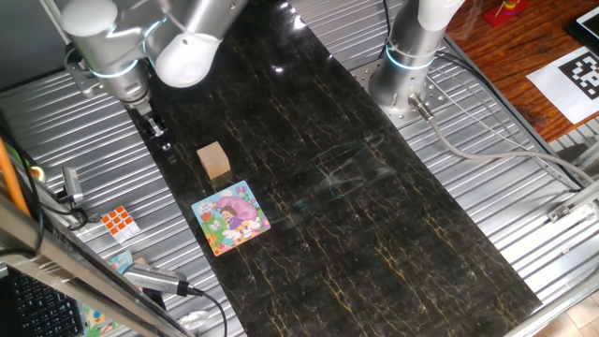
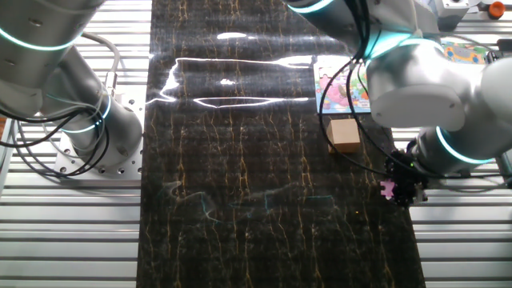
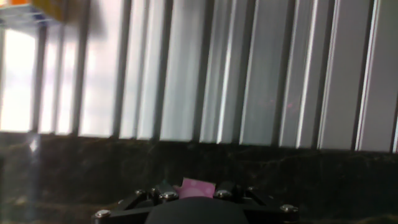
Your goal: Assemble one piece of a puzzle
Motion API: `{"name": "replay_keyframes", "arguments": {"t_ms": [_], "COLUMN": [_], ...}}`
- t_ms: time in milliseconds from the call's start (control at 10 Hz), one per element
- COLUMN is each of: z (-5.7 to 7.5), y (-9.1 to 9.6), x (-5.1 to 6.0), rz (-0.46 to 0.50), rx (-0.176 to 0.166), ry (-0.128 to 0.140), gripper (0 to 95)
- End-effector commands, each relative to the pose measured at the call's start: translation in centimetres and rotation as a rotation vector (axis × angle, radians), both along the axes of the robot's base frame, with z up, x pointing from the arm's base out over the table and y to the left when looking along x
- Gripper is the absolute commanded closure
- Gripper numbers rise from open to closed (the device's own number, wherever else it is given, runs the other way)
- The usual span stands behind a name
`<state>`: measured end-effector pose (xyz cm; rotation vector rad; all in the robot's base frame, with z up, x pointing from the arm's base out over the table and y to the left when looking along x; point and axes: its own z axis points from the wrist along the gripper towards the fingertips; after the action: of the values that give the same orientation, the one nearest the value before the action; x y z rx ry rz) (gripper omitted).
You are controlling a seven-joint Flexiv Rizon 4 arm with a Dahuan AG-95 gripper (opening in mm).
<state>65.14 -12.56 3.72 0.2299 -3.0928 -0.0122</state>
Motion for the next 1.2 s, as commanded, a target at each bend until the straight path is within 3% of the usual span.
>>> {"name": "replay_keyframes", "arguments": {"t_ms": [100, 300, 600, 1200], "z": [1.1, 2.7, 4.0, 5.0], "y": [1.0, 3.0, 5.5, 10.0], "x": [-0.5, -1.3, -2.1, -3.6], "rz": [0.013, 0.006, -0.006, -0.057], "rx": [-0.003, -0.003, -0.007, -0.015], "ry": [0.004, 0.014, 0.030, 0.034], "gripper": [57.0, 57.0, 57.0, 57.0]}}
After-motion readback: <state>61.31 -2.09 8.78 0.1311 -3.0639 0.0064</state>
